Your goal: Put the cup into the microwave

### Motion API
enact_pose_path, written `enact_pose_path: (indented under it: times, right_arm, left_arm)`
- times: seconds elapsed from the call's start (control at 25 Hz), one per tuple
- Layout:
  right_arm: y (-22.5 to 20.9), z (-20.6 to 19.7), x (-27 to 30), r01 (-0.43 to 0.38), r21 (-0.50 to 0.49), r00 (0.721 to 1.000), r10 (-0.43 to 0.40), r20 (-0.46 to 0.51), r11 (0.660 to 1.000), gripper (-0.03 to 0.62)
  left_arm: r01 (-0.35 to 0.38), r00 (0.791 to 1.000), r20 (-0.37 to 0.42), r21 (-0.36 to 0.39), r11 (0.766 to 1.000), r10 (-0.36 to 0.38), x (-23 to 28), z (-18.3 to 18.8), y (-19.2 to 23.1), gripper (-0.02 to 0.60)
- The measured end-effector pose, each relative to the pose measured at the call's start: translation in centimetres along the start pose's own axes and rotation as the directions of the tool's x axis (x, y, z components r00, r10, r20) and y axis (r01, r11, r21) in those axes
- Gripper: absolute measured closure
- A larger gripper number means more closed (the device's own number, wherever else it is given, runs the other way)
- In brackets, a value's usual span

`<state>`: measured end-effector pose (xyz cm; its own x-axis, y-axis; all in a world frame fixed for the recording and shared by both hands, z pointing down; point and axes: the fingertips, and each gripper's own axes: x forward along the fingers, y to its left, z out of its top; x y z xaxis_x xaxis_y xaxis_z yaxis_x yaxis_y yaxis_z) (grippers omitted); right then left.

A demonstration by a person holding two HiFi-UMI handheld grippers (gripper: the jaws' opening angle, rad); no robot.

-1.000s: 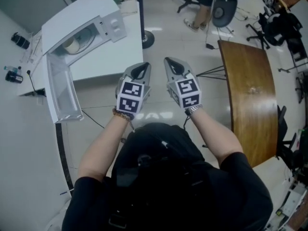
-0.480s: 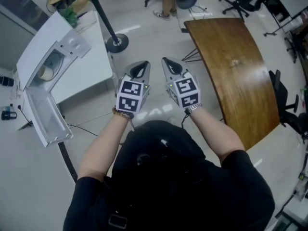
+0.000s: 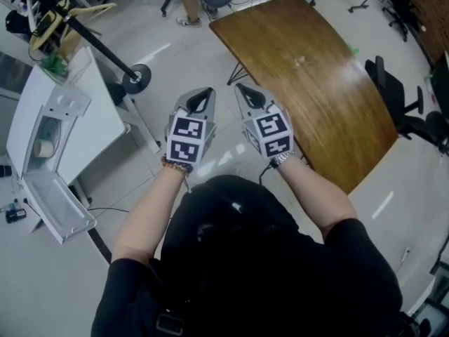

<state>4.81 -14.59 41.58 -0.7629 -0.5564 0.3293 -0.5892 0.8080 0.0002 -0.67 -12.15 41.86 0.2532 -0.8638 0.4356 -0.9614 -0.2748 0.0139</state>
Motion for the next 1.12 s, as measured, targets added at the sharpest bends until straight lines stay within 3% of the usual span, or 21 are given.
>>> enact_pose_path:
  times: [0.52, 0.84, 0.92, 1.12]
  right_arm:
    - [-10.8, -4.7, -9.5, 0.200, 0.095, 0.980, -0.200, -0.018, 0.975, 0.592]
    - [-14.4, -6.4, -14.2, 0.330, 0.150, 0.944, -0.329, -0.031, 0.932, 0.592]
    - [-15.2, -6.7, -15.1, 0.356, 0.159, 0.934, -0.355, -0.040, 0.921, 0.592]
    - [-16.5, -7.3, -16.9, 0.412, 0.175, 0.911, -0.408, -0.061, 0.894, 0.592]
  left_arm:
    - [0.176, 0.984, -0.016, 0.094, 0.980, -0.175, 7.2, 2.6, -11.5, 0.581]
    - [0.265, 0.964, -0.042, 0.152, 0.952, -0.262, 10.4, 3.5, -15.5, 0.581]
    - [0.286, 0.958, -0.051, 0.155, 0.946, -0.281, 11.2, 3.7, -16.3, 0.543]
    - [0.334, 0.943, -0.066, 0.159, 0.929, -0.328, 13.5, 3.7, -18.2, 0.534]
